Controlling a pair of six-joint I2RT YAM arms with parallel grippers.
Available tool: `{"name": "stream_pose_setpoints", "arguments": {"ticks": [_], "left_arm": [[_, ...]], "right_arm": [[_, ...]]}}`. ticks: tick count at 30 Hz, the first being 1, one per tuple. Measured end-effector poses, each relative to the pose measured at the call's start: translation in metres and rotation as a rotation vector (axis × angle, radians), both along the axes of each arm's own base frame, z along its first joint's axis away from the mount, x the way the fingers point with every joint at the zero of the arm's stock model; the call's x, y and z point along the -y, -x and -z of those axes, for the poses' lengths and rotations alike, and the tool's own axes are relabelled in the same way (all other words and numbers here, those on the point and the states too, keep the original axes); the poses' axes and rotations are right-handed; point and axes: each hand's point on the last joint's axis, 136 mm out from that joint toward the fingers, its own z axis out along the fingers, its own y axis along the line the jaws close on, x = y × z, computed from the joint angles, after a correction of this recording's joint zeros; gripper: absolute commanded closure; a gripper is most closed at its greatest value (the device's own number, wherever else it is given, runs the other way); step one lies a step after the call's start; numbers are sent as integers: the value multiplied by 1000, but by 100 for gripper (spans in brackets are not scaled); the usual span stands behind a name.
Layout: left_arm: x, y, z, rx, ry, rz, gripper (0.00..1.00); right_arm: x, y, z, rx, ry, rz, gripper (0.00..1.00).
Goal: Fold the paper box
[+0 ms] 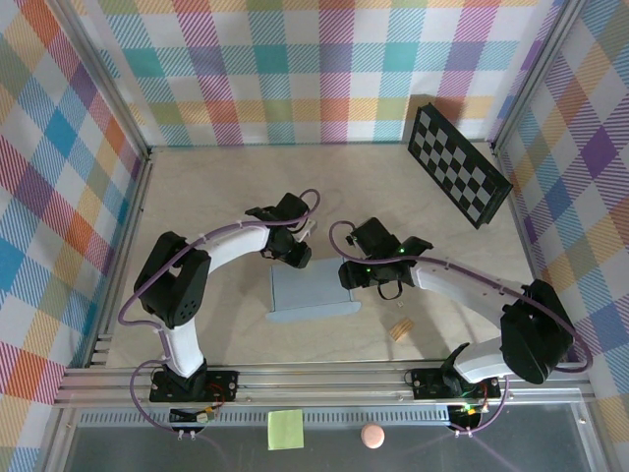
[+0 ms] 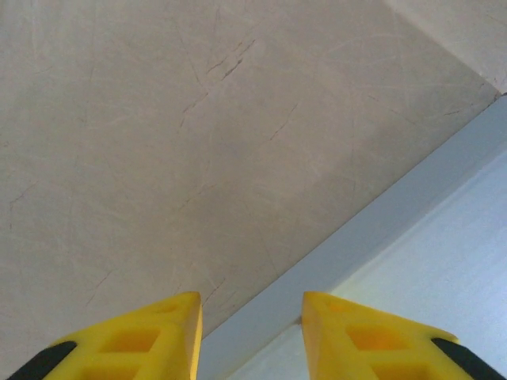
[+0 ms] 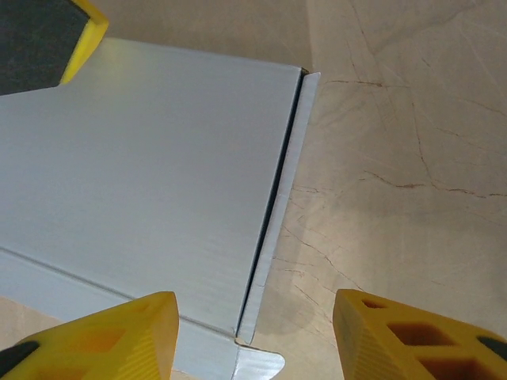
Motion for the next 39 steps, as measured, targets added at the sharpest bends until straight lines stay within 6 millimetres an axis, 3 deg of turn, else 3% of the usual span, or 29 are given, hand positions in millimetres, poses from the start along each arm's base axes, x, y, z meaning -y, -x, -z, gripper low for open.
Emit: {"name": "stream_pose_setpoints", "arguments": {"ticks": [10, 21, 24, 30, 35, 39], "left_arm": [[1, -1, 0, 3, 0, 7, 63], [1, -2, 0, 7, 1, 6, 63], [1, -2, 1, 7, 1, 6, 63], [1, -3, 1, 7, -1, 6, 64], [1, -5, 1, 15, -7, 2, 65], [2, -9, 2, 18, -14, 0, 65]], "right_arm": [[-17, 13, -19, 70, -103, -190, 43], [-53, 61, -13, 261, -99, -710, 30], [-66, 71, -13, 344, -77, -856, 21], [-79, 76, 8, 456, 25, -1091, 20], [-78, 71, 29, 474, 112, -1194, 20], [-79, 66, 33, 518, 156, -1246, 20]]}}
